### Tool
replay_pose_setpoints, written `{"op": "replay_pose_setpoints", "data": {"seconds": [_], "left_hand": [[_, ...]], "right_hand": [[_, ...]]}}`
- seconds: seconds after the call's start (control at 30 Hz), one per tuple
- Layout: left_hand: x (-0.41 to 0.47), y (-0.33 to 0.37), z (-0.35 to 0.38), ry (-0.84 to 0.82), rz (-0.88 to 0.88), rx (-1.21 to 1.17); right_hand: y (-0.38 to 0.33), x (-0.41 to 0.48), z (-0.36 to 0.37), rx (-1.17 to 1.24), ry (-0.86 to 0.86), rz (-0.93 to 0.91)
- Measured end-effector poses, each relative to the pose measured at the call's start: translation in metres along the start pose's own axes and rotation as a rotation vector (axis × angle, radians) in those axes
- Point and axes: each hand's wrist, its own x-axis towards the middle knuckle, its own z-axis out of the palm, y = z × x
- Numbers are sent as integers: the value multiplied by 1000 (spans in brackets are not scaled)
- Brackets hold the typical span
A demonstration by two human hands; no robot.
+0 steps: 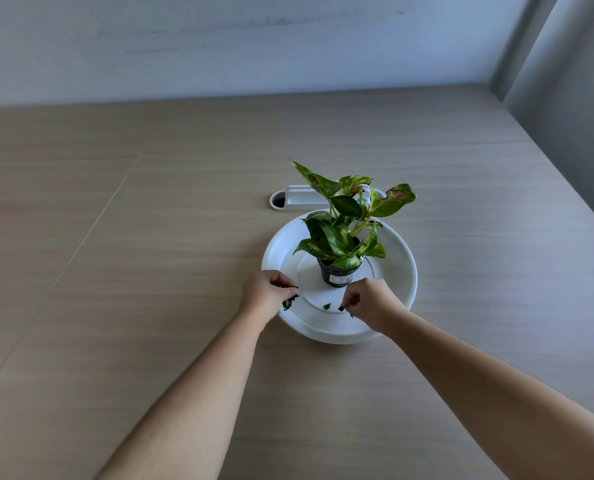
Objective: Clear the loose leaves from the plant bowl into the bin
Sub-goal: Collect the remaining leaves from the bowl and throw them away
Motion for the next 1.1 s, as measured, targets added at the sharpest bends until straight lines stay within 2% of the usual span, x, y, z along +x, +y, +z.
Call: {"op": "replay_pose_setpoints", "data": {"seconds": [0.23, 0.4, 0.57, 0.8, 1.1], "left_hand": [[-5, -11, -14, 31, -11, -42], [-5, -17, -18, 34, -19, -47], [-5, -17, -18, 30, 2, -39], [-6, -13, -19, 3, 11, -57], [-27, 8, 14, -118, 104, 2]], "right_hand": [[-23, 10, 25, -93, -72, -20], [-28, 12, 32, -119, -55, 38], [-29, 12, 34, -23, 15, 117], [-16, 2, 13, 309, 118, 290], [-5, -31, -13, 322, 182, 280]]}}
